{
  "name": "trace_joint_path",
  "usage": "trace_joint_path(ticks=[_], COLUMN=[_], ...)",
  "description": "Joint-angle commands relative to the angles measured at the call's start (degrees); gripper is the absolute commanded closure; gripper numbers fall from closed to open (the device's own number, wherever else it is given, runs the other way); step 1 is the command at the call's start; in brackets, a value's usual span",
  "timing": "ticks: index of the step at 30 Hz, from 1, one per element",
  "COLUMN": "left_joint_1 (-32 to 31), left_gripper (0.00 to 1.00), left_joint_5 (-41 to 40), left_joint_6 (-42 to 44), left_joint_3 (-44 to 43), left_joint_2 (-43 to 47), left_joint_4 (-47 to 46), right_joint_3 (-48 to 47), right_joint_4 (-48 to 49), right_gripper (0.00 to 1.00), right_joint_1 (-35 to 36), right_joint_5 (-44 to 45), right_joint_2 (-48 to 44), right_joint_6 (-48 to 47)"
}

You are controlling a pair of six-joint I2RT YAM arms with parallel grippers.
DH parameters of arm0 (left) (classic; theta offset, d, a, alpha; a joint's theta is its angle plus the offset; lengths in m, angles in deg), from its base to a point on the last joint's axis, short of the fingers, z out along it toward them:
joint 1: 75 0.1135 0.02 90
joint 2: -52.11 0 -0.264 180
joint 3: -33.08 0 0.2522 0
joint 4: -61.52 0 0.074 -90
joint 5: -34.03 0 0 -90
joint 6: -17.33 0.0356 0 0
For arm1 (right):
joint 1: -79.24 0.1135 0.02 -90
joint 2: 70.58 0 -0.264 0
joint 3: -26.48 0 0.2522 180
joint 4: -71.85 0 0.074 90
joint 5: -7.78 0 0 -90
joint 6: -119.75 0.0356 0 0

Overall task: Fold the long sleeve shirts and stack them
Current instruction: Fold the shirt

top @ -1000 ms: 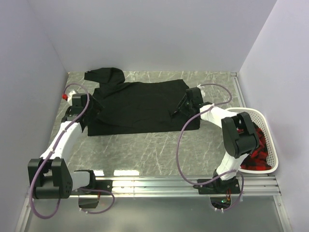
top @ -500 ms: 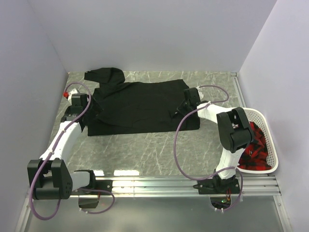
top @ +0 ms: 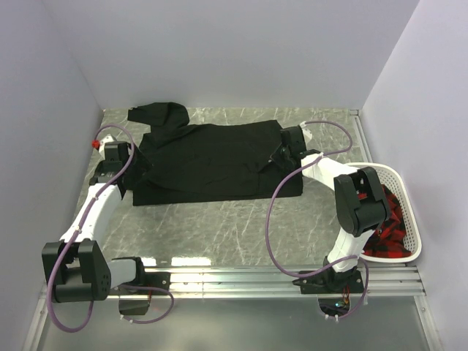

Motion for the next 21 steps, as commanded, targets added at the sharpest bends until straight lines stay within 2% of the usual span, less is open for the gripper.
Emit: trace_joint_path(ticks=[1,7,11,14,15,18,21], left_joint_1=[0.64,1.17,1.34,1.52,1.52,1.69,1.69], left_gripper=[0.05,0.05,0.05,0.05,0.05,0.05,0.05], left_joint_5=[0.66,0.93,0.93,1.1,1.1,1.28,1.28], left_joint_6=[-0.01,-0.27,-0.45,-0.54,-0.54,-0.54,-0.62], left_joint_3=[-0.33,-0.07,-0.07,-0.07,0.02,0.02,0.11], left_joint_2=[0.74,0.74,0.66,0.66,0.66,0.74,0.83], left_joint_4=[-0.4,-0.67,-0.58,-0.67,-0.67,-0.67,-0.67], right_joint_3=[-1.14,0.44,0.53,1.58,1.94,1.07,-0.95], right_joint_4=[2.83,3.35,3.35,3.35,3.35,2.92,-0.32], right_gripper=[1.0,1.0,0.93,0.79,0.67,0.48,0.45], right_joint_1=[0.37,0.2,0.29,0.2,0.29,0.29,0.29], right_joint_5=[3.8,8.28,8.99,9.34,9.17,7.85,6.71], right_joint_2=[-2.09,-2.0,-1.03,-0.77,-0.86,-1.12,-2.34], right_joint_6=[-0.82,-1.17,-1.61,-1.34,-1.43,-3.71,-8.36])
